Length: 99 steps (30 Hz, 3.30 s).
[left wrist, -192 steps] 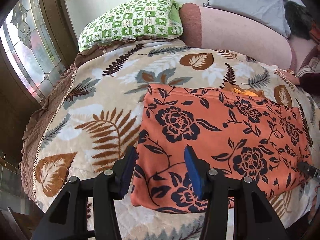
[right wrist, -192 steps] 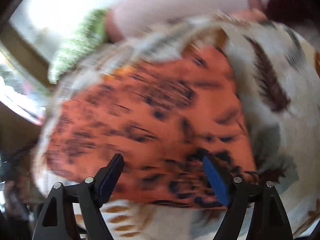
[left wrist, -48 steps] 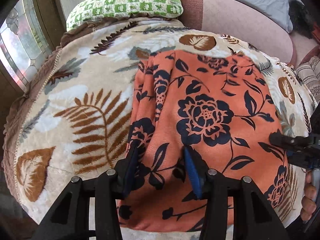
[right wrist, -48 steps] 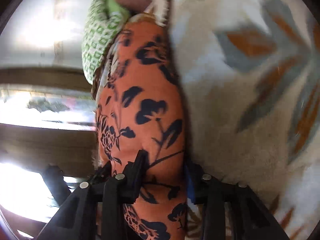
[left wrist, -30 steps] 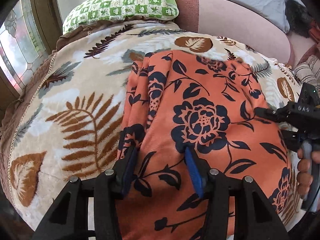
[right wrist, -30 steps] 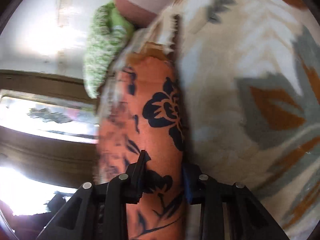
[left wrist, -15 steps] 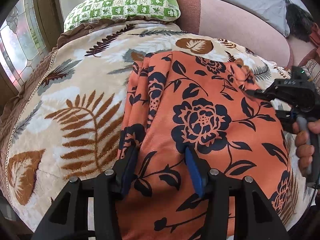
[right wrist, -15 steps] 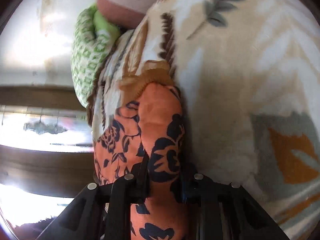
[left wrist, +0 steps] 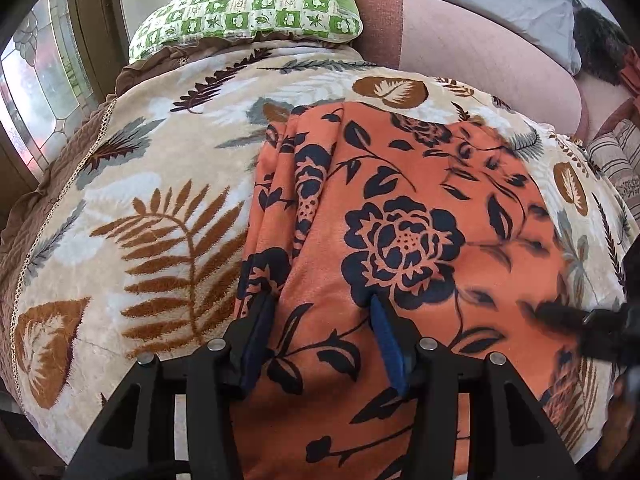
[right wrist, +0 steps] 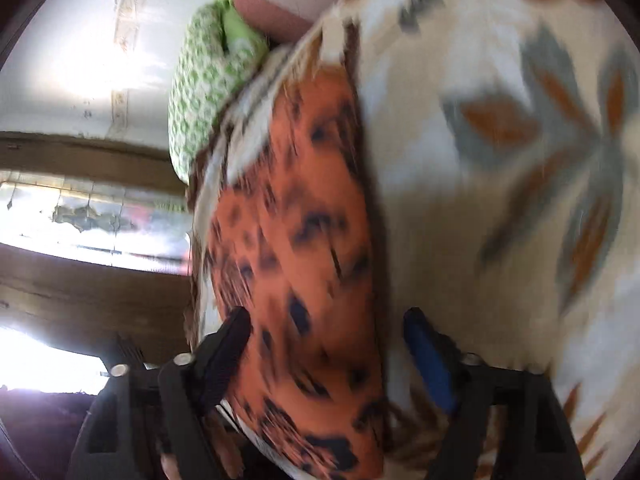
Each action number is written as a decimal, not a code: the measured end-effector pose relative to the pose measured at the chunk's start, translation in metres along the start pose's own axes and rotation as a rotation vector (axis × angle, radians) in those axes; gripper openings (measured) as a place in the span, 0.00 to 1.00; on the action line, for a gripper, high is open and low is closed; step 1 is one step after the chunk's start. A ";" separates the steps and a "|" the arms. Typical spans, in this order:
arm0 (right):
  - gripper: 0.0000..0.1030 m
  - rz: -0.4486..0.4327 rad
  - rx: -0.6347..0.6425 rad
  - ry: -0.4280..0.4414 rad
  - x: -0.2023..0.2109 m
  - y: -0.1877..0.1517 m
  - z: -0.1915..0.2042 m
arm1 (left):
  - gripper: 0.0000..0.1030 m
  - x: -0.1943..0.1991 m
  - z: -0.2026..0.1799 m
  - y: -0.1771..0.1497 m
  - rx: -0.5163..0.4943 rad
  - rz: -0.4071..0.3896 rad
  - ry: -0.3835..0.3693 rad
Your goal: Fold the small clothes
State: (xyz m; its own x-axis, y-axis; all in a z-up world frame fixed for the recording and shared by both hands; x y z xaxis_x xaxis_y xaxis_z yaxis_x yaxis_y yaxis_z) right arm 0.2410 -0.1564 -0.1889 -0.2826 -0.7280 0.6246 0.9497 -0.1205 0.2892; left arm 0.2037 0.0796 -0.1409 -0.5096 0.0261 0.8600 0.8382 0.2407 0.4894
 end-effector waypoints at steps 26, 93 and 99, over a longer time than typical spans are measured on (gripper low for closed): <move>0.62 -0.060 0.385 -0.128 0.013 -0.005 0.069 | 0.18 0.028 0.062 -0.032 0.393 0.201 -0.356; 0.44 0.027 -0.017 0.069 -0.019 0.075 -0.007 | 0.31 -0.076 0.018 0.093 0.272 0.345 -0.269; 0.52 -0.007 0.067 0.037 0.001 0.066 0.009 | 0.57 -0.033 0.015 0.091 0.193 0.249 -0.311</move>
State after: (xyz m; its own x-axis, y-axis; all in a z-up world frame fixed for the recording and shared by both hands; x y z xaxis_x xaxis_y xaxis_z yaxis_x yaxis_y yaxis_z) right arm 0.3023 -0.1588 -0.1624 -0.2828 -0.7517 0.5958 0.9361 -0.0807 0.3424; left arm 0.2942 0.1149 -0.1265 -0.3558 0.3894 0.8496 0.9062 0.3660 0.2118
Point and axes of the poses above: each gripper's, at about its wrist camera, not at the fingertips, and x roughly against the way its jaws point, z to its left, y to its top, the point moved 4 cm from there along -x, roughly the way its jaws point, and after that the axes turned 11 degrees about x, right-handed, at the moved point
